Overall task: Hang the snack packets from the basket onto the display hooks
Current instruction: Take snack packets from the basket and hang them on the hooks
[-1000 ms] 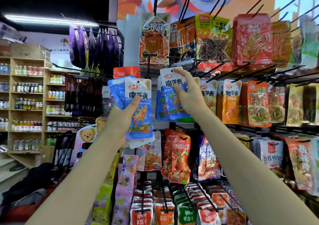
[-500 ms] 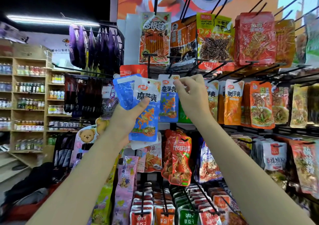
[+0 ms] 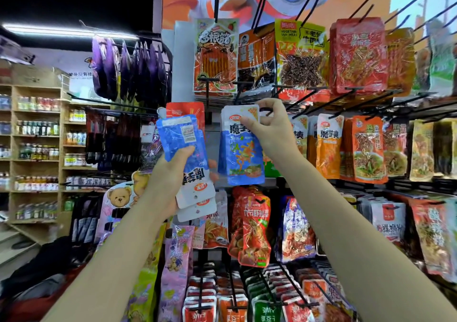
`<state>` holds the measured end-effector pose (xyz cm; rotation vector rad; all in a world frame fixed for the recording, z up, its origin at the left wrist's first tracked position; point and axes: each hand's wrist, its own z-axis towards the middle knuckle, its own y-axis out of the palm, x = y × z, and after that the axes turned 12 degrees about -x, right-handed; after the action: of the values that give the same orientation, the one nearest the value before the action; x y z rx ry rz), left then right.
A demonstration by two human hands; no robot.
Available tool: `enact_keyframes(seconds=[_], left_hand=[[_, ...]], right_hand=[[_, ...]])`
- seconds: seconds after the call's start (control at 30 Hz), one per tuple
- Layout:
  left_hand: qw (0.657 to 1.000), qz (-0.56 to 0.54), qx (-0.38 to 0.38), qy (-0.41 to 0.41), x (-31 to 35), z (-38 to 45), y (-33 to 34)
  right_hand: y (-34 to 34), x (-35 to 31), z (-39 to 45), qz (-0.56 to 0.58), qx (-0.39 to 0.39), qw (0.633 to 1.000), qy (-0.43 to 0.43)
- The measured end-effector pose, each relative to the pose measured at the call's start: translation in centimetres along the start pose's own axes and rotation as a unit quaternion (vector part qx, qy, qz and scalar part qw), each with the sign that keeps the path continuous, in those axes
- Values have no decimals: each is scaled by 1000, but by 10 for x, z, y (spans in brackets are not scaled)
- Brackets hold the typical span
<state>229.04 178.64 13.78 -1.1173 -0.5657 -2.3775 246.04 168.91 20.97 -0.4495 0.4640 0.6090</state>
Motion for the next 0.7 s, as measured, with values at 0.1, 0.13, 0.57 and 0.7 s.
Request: enact_keyframes(seconds=[0.1, 0.13, 0.57, 0.7], left_hand=[[1000, -10, -18, 9, 2, -3, -1], [1000, -10, -18, 10, 2, -4, -1], [999, -14, -41, 11, 6, -6, 3], [998, -14, -52, 19, 3, -6, 4]], right_hand=[[2, -1, 6, 4, 3, 999, -37], [4, -1, 6, 8, -1, 999, -46], [3, 11, 19, -12, 24, 997, -73], [6, 21, 20, -131, 10, 991, -26]])
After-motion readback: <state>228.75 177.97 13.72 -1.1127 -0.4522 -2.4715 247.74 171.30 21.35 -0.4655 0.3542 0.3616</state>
